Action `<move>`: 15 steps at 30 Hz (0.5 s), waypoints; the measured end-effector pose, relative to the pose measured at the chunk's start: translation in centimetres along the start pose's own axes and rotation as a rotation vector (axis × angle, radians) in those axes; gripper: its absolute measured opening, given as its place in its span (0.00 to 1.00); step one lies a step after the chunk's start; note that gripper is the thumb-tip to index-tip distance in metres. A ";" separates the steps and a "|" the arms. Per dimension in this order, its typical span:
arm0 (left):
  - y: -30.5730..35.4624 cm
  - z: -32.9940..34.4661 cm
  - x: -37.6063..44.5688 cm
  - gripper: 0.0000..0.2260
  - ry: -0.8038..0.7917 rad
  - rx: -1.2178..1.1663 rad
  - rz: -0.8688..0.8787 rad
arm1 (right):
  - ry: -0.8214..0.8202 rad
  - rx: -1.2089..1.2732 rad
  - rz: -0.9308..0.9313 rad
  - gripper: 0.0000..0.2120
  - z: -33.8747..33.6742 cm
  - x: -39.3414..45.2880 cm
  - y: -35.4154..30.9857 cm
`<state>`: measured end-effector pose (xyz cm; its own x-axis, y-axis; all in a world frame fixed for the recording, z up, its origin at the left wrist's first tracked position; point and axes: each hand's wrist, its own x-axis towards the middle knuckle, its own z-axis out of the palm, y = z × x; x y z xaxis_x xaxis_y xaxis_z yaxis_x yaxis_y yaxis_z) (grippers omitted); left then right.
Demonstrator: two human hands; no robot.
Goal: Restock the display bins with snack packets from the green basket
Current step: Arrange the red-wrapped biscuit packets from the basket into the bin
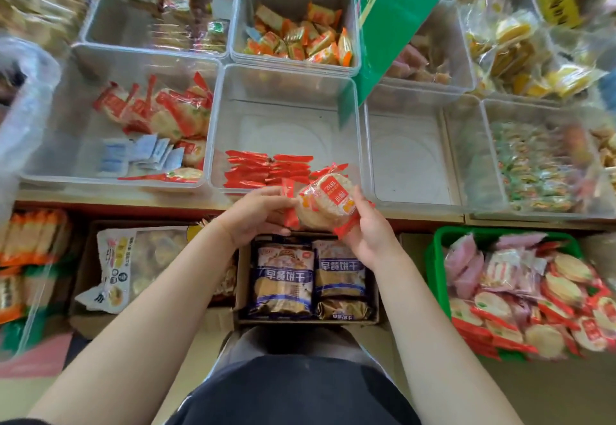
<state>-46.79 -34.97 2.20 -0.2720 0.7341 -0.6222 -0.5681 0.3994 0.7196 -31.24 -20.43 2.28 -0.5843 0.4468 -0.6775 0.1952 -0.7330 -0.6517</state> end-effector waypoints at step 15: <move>0.2 -0.3 9.6 0.06 0.842 0.962 0.654 | 0.239 -1.102 -0.683 0.12 1.2 9.1 -8.8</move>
<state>-49.73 -28.00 -3.65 -0.8378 0.5258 0.1467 0.4802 0.5822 0.6561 -39.26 -10.55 2.27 -0.6897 0.7205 -0.0722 0.5200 0.4236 -0.7417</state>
